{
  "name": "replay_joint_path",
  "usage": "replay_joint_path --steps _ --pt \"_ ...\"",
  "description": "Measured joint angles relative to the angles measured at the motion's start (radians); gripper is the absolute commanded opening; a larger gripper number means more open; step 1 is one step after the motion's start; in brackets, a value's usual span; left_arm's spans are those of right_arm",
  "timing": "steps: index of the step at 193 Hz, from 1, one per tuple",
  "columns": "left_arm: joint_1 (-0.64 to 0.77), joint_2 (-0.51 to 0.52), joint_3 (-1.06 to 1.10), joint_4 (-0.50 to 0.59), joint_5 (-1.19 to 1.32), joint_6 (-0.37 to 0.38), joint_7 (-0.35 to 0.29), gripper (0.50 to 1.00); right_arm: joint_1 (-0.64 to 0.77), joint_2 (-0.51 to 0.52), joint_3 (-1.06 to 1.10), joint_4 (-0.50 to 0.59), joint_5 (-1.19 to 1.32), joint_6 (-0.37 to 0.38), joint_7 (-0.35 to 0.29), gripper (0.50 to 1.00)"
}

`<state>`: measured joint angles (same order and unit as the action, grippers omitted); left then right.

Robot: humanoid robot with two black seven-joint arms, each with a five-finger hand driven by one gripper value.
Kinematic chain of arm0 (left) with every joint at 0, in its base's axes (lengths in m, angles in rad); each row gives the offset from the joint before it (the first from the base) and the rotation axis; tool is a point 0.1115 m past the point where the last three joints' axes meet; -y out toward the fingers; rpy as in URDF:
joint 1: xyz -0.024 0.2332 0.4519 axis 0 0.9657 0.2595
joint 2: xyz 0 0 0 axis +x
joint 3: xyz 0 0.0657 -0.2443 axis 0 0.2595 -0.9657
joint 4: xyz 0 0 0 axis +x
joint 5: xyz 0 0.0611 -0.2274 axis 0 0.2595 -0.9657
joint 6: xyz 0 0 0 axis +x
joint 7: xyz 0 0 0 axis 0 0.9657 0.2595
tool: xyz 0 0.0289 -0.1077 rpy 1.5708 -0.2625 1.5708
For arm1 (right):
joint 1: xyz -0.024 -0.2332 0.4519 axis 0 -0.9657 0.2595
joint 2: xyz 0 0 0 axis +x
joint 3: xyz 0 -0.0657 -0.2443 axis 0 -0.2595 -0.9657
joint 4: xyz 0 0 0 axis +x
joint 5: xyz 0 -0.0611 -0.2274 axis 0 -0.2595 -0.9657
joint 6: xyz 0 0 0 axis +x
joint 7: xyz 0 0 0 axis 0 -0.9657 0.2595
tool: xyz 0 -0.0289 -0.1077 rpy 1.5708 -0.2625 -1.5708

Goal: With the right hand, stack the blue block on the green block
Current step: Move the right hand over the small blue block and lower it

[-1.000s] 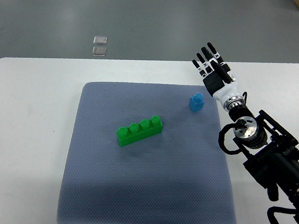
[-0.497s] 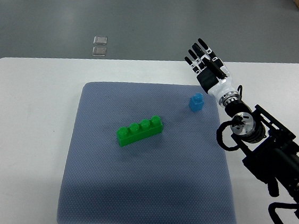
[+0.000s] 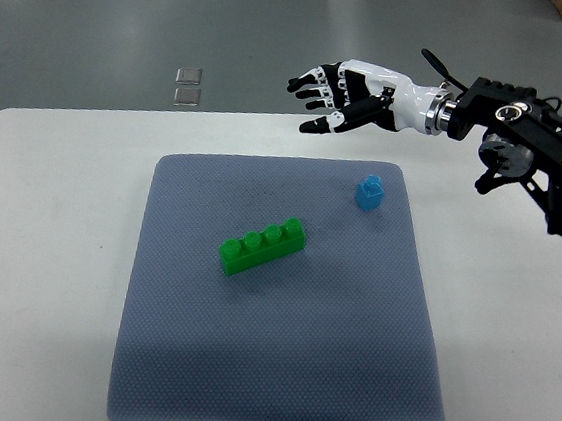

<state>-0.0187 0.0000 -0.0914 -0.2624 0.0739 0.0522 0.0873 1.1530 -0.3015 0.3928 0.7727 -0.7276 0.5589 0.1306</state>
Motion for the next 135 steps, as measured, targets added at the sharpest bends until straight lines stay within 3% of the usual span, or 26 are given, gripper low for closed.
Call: replay_joint_path --steps 32,74,135 --pt "-0.002 0.0 0.001 0.0 0.001 0.0 0.0 1.0 0.156 -0.068 -0.255 0.15 -0.213 0.047 -0.002 0.924" --pt "-0.002 0.0 0.001 0.0 0.001 0.0 0.0 1.0 0.349 -0.083 -0.516 0.238 -0.31 0.052 -0.003 0.924" --pt "-0.002 0.0 -0.002 -0.001 0.001 0.0 0.0 1.0 0.495 -0.115 -0.59 0.284 -0.345 0.052 -0.067 0.924"
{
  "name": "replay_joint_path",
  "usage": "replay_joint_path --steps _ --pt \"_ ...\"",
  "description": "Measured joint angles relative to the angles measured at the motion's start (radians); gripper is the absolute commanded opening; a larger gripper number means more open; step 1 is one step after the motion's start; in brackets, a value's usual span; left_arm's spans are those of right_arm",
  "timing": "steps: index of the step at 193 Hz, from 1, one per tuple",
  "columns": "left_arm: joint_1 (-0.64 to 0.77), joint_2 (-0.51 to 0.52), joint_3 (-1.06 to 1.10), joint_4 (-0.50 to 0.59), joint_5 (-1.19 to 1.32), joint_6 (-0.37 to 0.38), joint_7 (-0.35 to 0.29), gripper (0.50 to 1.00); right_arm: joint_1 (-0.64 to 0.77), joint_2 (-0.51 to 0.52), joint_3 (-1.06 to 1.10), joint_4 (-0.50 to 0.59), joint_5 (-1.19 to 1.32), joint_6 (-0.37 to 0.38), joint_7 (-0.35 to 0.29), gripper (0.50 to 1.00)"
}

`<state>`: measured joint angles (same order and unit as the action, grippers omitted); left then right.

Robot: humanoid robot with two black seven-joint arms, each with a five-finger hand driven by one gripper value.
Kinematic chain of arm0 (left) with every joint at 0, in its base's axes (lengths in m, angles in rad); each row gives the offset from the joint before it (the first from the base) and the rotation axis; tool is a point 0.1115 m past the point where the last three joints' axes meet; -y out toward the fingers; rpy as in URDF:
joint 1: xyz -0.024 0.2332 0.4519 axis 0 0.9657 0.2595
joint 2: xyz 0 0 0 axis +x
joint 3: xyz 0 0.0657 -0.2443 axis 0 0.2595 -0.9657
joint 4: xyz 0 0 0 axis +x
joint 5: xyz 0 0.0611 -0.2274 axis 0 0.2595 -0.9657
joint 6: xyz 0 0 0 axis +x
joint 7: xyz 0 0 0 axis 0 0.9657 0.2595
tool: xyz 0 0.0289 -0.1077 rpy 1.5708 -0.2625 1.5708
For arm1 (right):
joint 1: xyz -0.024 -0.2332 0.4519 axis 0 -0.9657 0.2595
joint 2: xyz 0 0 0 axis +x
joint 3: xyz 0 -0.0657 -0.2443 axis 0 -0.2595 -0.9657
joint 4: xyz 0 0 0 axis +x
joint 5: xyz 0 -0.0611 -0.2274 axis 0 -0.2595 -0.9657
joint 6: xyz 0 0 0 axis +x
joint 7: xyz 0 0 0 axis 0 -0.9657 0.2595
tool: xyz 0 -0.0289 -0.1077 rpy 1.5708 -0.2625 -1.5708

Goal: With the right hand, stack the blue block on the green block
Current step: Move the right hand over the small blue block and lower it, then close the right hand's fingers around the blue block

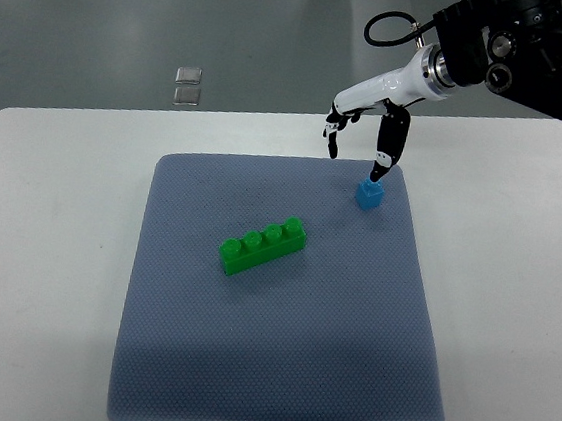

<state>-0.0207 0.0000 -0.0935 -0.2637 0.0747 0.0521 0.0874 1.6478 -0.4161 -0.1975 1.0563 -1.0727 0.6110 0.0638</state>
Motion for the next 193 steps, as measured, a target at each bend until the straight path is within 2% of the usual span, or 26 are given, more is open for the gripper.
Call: replay_joint_path --steps 48,88,109,141,193 --pt "0.001 0.0 -0.001 0.001 -0.001 0.0 0.0 1.0 -0.007 0.004 0.016 -0.039 0.123 -0.003 -0.044 0.921" --pt "0.001 0.0 -0.002 -0.002 -0.001 0.0 0.0 1.0 -0.121 0.04 0.016 -0.158 0.131 -0.158 -0.049 0.919" --pt "0.001 0.0 -0.002 -0.002 -0.001 0.0 0.0 1.0 -0.195 0.057 0.016 -0.19 0.124 -0.192 -0.037 0.917" --pt "0.001 0.0 -0.002 -0.007 -0.001 0.0 0.0 1.0 -0.271 0.071 0.017 -0.216 0.088 -0.282 0.003 0.913" --pt "0.001 0.0 -0.002 -0.009 -0.001 0.0 0.001 1.0 -0.336 0.132 0.016 -0.282 0.072 -0.364 0.011 0.909"
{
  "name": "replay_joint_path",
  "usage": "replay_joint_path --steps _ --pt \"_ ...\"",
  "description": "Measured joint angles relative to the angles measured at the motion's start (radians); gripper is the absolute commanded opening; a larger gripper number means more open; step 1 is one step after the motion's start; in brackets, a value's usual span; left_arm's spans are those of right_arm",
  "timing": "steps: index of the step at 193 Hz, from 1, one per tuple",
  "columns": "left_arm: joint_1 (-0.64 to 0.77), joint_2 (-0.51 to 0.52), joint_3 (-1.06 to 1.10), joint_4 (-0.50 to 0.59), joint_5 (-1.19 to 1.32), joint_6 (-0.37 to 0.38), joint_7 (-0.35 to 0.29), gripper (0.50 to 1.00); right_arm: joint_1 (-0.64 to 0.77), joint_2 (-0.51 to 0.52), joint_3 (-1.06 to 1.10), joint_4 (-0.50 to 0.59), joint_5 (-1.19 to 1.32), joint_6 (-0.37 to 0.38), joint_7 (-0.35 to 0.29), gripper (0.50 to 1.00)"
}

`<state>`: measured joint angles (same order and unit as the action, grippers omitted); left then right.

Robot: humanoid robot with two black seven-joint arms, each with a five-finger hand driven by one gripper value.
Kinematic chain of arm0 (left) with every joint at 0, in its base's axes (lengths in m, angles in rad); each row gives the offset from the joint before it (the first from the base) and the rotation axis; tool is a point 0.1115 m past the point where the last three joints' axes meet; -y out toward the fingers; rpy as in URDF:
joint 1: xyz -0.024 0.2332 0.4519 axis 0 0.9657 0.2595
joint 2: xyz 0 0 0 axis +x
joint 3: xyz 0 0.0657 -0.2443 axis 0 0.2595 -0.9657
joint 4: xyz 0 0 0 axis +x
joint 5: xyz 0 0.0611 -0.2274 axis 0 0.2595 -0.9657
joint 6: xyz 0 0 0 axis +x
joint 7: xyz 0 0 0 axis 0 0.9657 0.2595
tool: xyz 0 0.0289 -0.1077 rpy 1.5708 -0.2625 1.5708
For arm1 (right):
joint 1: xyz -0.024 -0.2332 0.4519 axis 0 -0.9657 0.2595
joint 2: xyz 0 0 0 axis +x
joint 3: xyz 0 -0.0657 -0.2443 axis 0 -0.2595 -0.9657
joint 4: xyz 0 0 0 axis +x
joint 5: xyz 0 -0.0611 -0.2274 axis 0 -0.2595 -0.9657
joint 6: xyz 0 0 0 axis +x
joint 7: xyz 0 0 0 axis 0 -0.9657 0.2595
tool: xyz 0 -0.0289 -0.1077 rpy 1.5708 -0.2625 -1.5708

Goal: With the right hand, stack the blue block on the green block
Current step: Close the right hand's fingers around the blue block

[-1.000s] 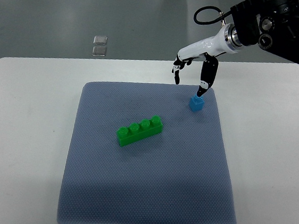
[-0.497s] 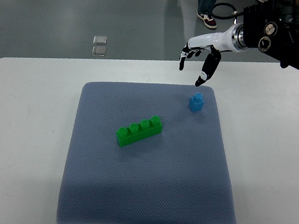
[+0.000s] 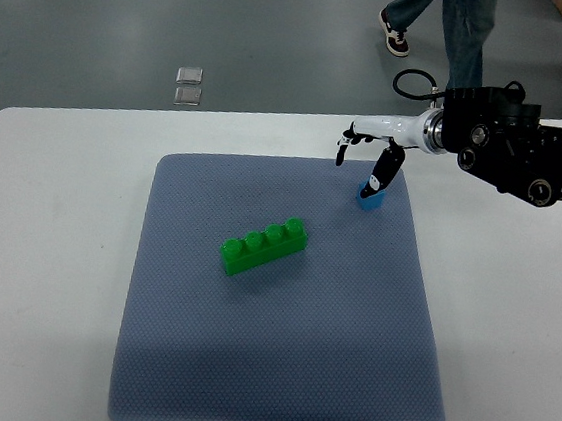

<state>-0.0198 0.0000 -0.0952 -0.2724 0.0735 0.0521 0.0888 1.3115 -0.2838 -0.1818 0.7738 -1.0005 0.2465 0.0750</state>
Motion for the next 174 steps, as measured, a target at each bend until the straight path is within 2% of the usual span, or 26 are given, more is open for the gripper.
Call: replay_joint_path --steps 54,72,81,105,130,131,135,174 --pt "0.0 0.0 0.0 0.001 0.0 0.0 0.0 1.0 -0.058 0.067 -0.011 -0.113 -0.001 -0.032 0.002 0.901" --pt "0.0 0.0 0.0 0.001 0.0 0.0 0.0 1.0 -0.069 0.08 -0.011 -0.142 -0.011 -0.033 0.007 0.87" --pt "0.0 0.0 0.0 0.001 0.0 0.0 0.0 1.0 -0.074 0.084 -0.011 -0.152 -0.023 -0.034 0.014 0.87" --pt "0.0 0.0 0.0 0.001 0.0 0.0 0.0 1.0 -0.086 0.087 -0.011 -0.171 -0.055 -0.035 0.03 0.834" --pt "0.0 0.0 0.0 0.001 0.0 0.0 0.0 1.0 -0.091 0.087 -0.009 -0.177 -0.063 -0.035 0.033 0.827" --pt "0.0 0.0 0.0 0.001 0.0 0.0 0.0 1.0 -0.091 0.087 -0.009 -0.177 -0.064 -0.035 0.034 0.811" --pt "0.0 0.0 0.0 0.001 0.0 0.0 0.0 1.0 -0.092 0.086 -0.009 -0.177 -0.064 -0.035 0.034 0.807" --pt "0.001 0.0 0.0 0.0 0.0 0.0 0.0 1.0 -0.092 0.086 -0.01 -0.178 -0.064 -0.042 0.037 0.801"
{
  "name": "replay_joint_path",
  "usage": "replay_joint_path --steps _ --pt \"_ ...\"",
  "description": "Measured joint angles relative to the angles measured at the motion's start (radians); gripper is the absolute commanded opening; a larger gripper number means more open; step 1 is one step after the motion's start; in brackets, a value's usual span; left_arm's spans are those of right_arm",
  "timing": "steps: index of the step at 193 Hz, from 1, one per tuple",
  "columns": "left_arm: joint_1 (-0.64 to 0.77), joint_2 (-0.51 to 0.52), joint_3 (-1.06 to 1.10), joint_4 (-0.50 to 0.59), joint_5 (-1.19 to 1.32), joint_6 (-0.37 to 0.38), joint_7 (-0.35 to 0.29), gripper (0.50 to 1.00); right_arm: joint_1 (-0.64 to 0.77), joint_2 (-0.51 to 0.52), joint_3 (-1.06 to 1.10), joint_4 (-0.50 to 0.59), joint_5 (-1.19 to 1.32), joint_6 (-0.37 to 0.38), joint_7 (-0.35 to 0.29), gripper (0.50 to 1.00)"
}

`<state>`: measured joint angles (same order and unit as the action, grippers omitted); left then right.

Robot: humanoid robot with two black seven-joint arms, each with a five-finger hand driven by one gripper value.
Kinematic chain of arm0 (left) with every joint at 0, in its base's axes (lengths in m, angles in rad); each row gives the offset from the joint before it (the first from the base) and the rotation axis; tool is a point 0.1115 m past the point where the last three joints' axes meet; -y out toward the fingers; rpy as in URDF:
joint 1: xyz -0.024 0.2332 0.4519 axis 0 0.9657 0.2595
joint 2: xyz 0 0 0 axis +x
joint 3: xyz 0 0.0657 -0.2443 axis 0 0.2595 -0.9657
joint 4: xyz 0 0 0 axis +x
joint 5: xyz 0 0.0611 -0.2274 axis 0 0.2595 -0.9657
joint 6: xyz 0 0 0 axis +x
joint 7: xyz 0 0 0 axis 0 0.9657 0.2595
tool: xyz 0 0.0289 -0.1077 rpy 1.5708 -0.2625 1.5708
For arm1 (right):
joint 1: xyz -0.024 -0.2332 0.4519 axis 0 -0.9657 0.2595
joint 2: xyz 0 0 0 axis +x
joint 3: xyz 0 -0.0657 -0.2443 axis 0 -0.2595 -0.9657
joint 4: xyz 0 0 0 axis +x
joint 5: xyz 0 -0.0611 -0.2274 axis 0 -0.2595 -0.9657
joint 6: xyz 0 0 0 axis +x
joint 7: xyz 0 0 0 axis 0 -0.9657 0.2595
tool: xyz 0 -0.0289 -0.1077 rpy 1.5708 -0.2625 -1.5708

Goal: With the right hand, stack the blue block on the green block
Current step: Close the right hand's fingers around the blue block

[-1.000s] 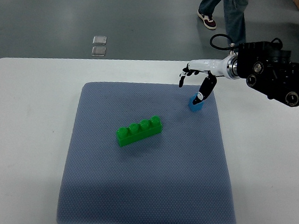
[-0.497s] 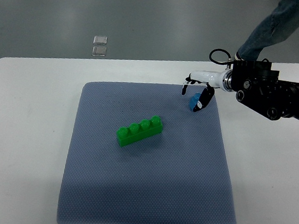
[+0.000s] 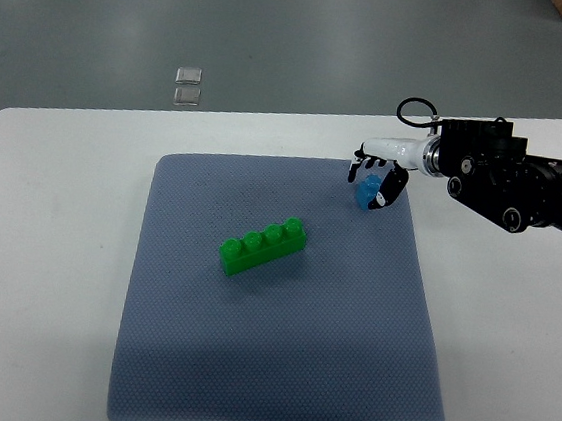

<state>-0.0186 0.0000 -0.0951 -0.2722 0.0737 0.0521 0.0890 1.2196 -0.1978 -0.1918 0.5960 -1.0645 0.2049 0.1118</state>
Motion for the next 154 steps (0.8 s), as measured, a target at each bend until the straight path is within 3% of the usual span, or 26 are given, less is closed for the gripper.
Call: replay_joint_path --steps 50,103,154 --pt "0.0 0.0 0.0 0.0 0.0 0.0 0.0 1.0 -0.003 0.0 -0.002 -0.001 -0.001 -0.004 0.005 0.776" --pt "0.001 0.0 0.0 0.001 0.0 0.0 0.0 1.0 -0.007 0.0 -0.004 -0.001 -0.003 -0.004 0.012 0.695" --pt "0.001 0.0 0.0 0.001 0.0 0.0 0.0 1.0 -0.008 -0.001 -0.005 0.0 -0.003 -0.004 0.018 0.682"
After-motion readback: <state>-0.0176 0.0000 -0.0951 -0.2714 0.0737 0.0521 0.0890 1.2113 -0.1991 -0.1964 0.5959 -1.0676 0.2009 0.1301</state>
